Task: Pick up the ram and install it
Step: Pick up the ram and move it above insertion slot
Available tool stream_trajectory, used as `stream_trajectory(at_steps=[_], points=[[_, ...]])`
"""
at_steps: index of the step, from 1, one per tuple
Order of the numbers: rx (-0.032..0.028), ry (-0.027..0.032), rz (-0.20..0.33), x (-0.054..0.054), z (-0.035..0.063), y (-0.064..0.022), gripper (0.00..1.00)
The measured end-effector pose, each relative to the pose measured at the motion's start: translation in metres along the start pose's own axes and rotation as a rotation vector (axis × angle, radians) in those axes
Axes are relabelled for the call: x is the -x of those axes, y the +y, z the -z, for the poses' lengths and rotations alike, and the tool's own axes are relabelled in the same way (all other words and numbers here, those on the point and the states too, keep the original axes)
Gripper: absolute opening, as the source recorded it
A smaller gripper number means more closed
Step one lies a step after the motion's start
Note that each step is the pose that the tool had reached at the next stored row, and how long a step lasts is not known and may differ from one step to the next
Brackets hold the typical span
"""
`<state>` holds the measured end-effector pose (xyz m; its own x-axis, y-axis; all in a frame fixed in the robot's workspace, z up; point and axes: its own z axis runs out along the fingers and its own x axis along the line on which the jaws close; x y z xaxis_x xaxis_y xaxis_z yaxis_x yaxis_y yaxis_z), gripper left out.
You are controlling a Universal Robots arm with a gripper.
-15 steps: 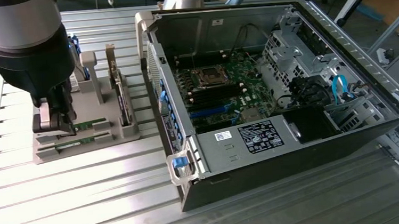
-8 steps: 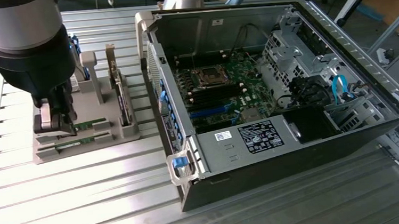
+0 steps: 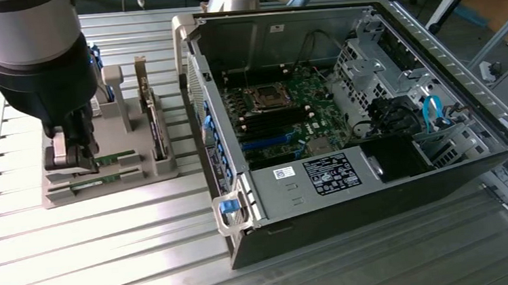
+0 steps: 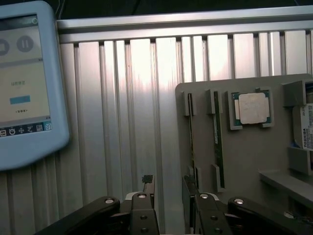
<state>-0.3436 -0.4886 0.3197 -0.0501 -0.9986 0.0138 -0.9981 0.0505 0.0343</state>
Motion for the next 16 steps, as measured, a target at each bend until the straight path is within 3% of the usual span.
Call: stream_trajectory(at_steps=[16], points=[[0.0000,0.0005,0.000,0.0001,-0.0027,-0.0010,0.36]])
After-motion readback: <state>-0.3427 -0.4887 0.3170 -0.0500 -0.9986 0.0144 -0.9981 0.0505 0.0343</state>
